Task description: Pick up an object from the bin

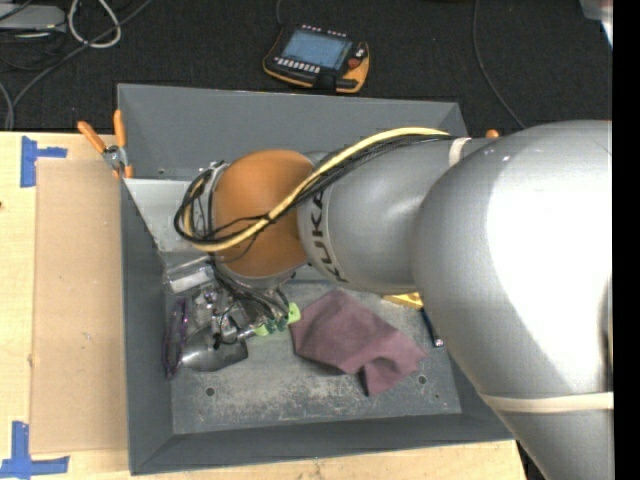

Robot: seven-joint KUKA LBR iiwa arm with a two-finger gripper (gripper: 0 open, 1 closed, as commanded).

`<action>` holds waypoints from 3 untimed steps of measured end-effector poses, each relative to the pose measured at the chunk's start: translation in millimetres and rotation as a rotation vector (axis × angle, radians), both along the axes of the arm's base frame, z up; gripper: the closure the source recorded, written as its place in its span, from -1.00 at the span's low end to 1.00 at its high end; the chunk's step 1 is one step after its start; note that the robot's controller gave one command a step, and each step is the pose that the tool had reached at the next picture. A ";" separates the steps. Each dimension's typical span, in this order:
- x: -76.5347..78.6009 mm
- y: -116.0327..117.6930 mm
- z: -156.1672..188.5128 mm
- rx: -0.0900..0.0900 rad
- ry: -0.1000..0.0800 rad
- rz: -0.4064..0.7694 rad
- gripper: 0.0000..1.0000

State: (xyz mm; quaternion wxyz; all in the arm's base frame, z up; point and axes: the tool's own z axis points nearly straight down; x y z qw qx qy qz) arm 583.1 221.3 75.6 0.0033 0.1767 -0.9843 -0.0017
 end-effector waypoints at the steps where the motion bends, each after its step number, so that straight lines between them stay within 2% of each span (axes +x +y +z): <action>1: -1.8 -0.4 23.9 -0.002 0.006 -0.001 1.00; 3: -1.1 0.7 79.6 -0.001 0.003 -0.002 1.00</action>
Offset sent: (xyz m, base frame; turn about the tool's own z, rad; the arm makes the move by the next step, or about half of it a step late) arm -0.0019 -0.0005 0.0843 0.0007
